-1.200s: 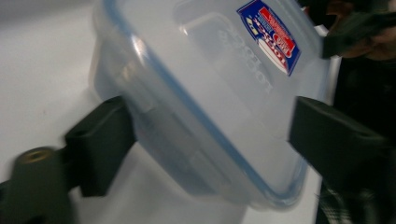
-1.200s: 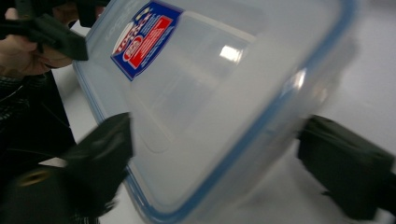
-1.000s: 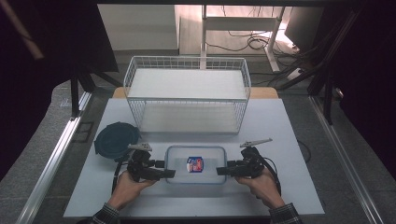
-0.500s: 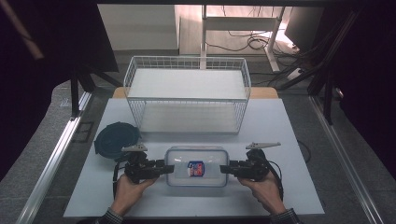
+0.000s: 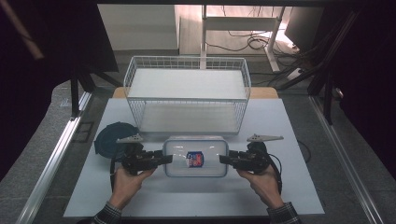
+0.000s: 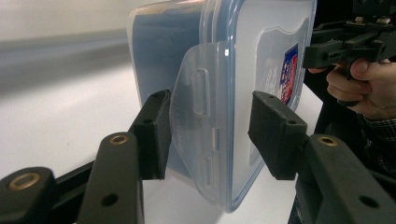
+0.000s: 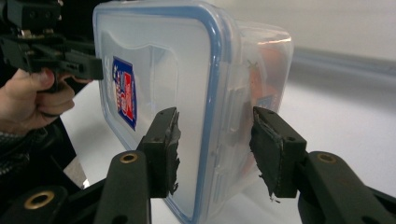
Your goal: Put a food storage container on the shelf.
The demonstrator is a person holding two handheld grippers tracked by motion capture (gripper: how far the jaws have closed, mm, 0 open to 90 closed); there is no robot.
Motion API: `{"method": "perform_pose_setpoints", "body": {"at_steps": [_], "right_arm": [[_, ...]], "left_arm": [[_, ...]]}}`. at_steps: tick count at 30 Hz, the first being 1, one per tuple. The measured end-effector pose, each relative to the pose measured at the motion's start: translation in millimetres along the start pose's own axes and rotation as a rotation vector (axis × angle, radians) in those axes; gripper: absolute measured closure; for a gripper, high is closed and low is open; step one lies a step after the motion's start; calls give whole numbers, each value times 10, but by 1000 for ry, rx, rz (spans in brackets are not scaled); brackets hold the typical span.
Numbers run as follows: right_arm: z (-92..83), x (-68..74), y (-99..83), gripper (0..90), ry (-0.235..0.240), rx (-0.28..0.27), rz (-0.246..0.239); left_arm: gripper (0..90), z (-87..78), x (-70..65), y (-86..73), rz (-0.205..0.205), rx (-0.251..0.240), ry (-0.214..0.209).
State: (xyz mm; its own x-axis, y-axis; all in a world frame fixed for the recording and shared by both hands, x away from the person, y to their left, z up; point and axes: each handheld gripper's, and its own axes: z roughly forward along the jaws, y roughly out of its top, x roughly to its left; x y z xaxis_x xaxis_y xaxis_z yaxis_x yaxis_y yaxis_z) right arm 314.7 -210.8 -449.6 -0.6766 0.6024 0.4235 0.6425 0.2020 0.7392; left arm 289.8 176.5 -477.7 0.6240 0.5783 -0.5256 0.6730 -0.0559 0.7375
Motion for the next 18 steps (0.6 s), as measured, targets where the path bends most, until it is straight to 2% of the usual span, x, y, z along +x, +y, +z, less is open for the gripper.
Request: {"method": "perform_pose_setpoints", "body": {"at_steps": [7, 10, 11, 12, 14, 18], "right_arm": [[-50, 3, 171, 523, -5, -31, -12], [-85, 23, 329, 524, -9, -44, -31], [-85, 23, 329, 524, -9, -44, -31], [-99, 28, 412, 524, -7, -52, -41], [-102, 30, 443, 524, -7, -56, -44], [-110, 30, 617, 525, 4, -77, -49]], "left_arm": [[501, -27, -13, 179, 21, -16, -1], [502, -61, -18, 315, 35, -22, -3], [502, -72, -21, 347, 40, -23, -3], [502, -99, -30, 433, 51, -28, 1], [502, -113, -32, 477, 57, -32, 4], [502, -181, -40, 671, 71, -47, 16]]}}
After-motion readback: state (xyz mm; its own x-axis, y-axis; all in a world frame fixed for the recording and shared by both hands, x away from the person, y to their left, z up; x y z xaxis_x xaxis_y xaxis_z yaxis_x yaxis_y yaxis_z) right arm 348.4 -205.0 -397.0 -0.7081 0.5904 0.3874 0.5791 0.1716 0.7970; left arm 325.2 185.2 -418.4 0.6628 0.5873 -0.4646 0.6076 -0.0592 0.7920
